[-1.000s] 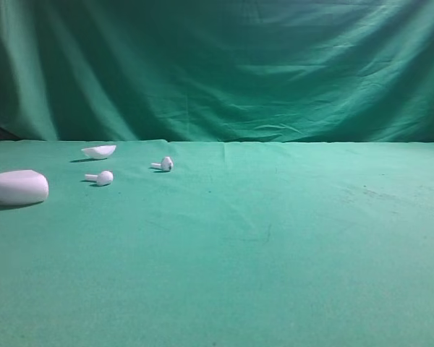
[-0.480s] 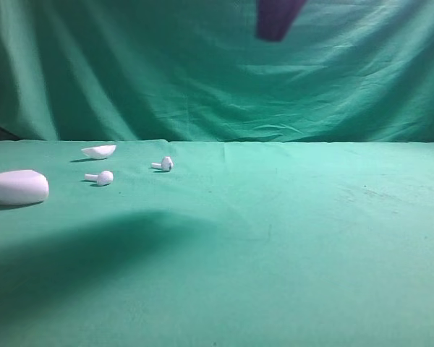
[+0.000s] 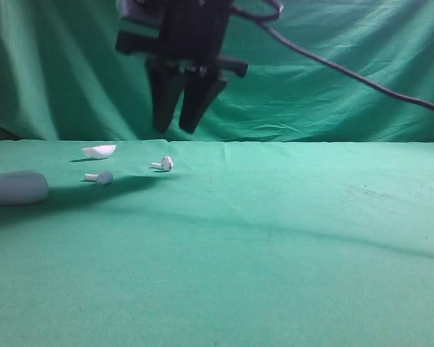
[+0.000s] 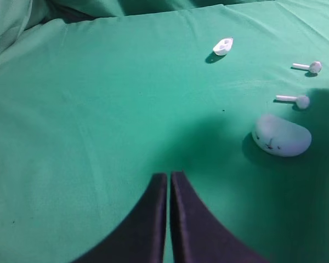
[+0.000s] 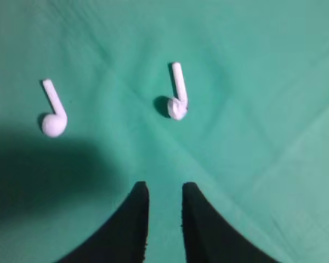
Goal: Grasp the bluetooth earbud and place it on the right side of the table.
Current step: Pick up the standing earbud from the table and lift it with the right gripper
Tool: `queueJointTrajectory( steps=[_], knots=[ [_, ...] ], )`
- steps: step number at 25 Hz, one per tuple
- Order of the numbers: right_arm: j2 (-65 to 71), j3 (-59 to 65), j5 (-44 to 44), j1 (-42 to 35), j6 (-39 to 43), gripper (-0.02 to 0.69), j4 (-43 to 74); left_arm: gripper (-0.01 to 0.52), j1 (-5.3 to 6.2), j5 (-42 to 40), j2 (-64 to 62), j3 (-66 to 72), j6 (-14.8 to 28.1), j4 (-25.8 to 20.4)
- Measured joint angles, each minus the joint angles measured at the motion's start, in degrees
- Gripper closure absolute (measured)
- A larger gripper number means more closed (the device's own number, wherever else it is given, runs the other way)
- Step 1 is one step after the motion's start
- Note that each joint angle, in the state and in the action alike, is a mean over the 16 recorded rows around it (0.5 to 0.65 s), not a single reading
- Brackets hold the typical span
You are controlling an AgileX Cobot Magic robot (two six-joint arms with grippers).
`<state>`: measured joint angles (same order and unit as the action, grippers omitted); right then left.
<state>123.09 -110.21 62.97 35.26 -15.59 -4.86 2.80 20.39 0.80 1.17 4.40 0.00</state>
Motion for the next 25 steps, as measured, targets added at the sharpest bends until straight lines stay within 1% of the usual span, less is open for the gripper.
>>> queueJointTrajectory(
  steps=[4, 8, 11, 13, 17, 25],
  knots=[
    [7.24, -7.13, 0.45, 0.51, -0.08, 0.380, -1.45, 0.514, 0.00, 0.00, 0.00, 0.00, 0.00, 0.00],
    [12.35, -11.73, -0.41, 0.68, -0.08, 0.290, -2.26, 0.514, 0.00, 0.00, 0.00, 0.00, 0.00, 0.00],
    [14.76, -13.66, -1.56, 0.72, -0.10, 0.251, -2.23, 0.514, 0.00, 0.00, 0.00, 0.00, 0.00, 0.00],
    [15.78, -14.36, -2.41, 0.73, -0.11, 0.242, -2.07, 0.514, 0.00, 0.00, 0.00, 0.00, 0.00, 0.00],
    [16.96, -14.84, -4.06, 0.73, -0.13, 0.272, -1.53, 0.514, 0.00, 0.00, 0.00, 0.00, 0.00, 0.00],
    [17.72, -15.37, -4.44, 0.73, -0.06, 0.435, -0.21, 0.514, 0.00, 0.00, 0.00, 0.00, 0.00, 0.00]
  ],
)
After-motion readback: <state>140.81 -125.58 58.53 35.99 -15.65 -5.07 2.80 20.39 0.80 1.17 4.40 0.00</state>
